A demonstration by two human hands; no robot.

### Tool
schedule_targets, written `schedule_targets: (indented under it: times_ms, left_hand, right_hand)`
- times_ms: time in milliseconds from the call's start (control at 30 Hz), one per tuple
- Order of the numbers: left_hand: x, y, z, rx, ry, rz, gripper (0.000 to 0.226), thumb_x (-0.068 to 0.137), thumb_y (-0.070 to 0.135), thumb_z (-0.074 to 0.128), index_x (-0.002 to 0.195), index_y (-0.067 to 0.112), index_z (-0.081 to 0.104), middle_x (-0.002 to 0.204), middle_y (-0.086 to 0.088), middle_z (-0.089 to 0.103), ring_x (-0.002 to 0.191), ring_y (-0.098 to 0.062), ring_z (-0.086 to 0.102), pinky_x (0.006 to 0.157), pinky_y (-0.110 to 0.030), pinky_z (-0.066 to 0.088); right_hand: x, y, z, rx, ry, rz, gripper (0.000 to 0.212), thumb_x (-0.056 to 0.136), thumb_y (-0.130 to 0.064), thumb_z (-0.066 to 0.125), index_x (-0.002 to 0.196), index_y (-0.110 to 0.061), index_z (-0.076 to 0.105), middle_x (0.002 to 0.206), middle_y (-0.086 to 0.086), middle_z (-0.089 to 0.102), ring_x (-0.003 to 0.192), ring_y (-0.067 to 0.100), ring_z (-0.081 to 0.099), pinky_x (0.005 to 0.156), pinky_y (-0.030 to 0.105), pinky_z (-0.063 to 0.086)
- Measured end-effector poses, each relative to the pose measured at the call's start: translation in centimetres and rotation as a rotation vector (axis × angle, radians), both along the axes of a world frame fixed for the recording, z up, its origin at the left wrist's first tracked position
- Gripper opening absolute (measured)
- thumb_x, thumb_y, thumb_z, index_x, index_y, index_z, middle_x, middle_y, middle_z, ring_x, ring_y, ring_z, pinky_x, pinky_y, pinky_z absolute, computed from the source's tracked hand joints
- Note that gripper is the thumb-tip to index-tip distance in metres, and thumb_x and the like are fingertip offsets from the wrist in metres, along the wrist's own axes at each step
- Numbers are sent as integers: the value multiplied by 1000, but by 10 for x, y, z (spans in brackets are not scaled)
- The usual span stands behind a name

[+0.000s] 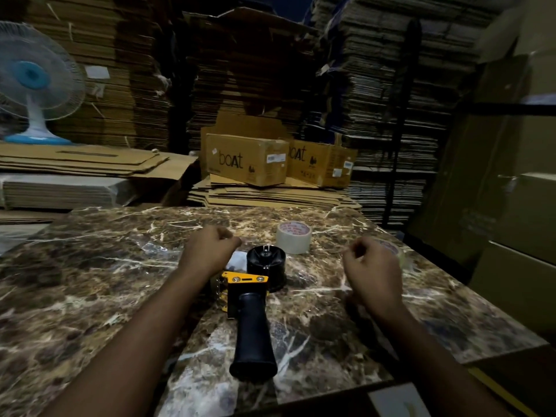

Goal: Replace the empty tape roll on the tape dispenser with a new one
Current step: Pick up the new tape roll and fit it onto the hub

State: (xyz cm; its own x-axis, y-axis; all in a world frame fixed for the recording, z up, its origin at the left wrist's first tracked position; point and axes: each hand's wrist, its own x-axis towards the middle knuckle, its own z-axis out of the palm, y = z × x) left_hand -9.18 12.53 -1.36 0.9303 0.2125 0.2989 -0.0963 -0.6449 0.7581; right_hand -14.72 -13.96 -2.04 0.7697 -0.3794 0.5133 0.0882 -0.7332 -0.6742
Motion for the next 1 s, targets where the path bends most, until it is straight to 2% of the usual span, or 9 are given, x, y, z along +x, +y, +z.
schedule_targets:
  times_ms: [133, 200, 467, 567, 700, 767, 833, 900, 1000]
  left_hand:
    - [-2, 0, 2, 129, -58, 68, 44, 81, 48, 61, 111, 17, 70, 85, -10, 75, 78, -27, 70, 77, -39, 57]
    - [-3, -1, 3, 171, -89, 89, 48, 80, 49, 60, 116, 18, 69, 97, -11, 75, 88, -30, 69, 78, -37, 55]
    - [-8, -3, 4, 164, -137, 92, 45, 85, 43, 61, 120, 17, 68, 114, -11, 71, 100, -30, 66, 84, -38, 53]
    - [-10, -3, 5, 139, -124, 85, 44, 85, 44, 61, 119, 17, 69, 100, -13, 74, 90, -29, 68, 82, -41, 55]
    - [-11, -5, 7, 131, -142, 89, 41, 86, 42, 63, 118, 16, 69, 112, -12, 72, 92, -30, 68, 82, -38, 54]
    - [-10, -6, 7, 120, -138, 91, 40, 87, 40, 63, 117, 15, 69, 110, -13, 73, 83, -26, 68, 81, -36, 54]
    - [-10, -5, 7, 85, -140, 84, 40, 87, 38, 63, 118, 15, 69, 111, -12, 72, 74, -21, 65, 80, -35, 53]
    - [-10, -5, 7, 28, -147, 75, 40, 86, 36, 65, 119, 14, 69, 117, -9, 71, 82, -21, 65, 81, -32, 51]
    - [-11, -7, 7, -51, -151, 60, 39, 87, 32, 66, 120, 13, 68, 120, -7, 69, 77, -11, 62, 64, -20, 47]
  right_hand:
    - [21, -39, -3, -237, 82, -228, 29, 88, -27, 64, 114, -16, 70, 117, 6, 65, 97, 31, 63, 70, 33, 42]
    - [24, -45, -4, -295, 142, -251, 36, 85, -25, 61, 119, -18, 69, 122, 5, 64, 103, 33, 63, 73, 36, 44]
    - [42, -50, -20, -378, 236, -275, 29, 85, -31, 64, 110, -19, 72, 113, 6, 70, 98, 32, 67, 69, 33, 45]
    - [42, -54, -19, -371, 148, -240, 25, 85, -27, 69, 107, -16, 71, 115, 8, 70, 96, 32, 66, 71, 34, 48]
    - [36, -49, -11, -402, 11, -108, 23, 83, -21, 73, 104, -14, 67, 109, 8, 68, 93, 32, 64, 73, 37, 50]
    - [36, -41, -3, -407, -53, -38, 24, 82, -19, 73, 104, -14, 66, 107, 7, 68, 92, 32, 64, 73, 38, 51]
    - [37, -29, 5, -373, -119, 41, 26, 83, -20, 76, 106, -14, 66, 107, 5, 69, 90, 27, 63, 72, 32, 48]
    - [41, -15, 13, -318, -184, 130, 25, 85, -22, 76, 106, -13, 66, 105, 3, 67, 87, 19, 57, 69, 28, 40]
    - [48, 10, 23, -200, -225, 260, 23, 90, -23, 72, 106, -12, 61, 100, 0, 58, 86, 17, 53, 61, 23, 35]
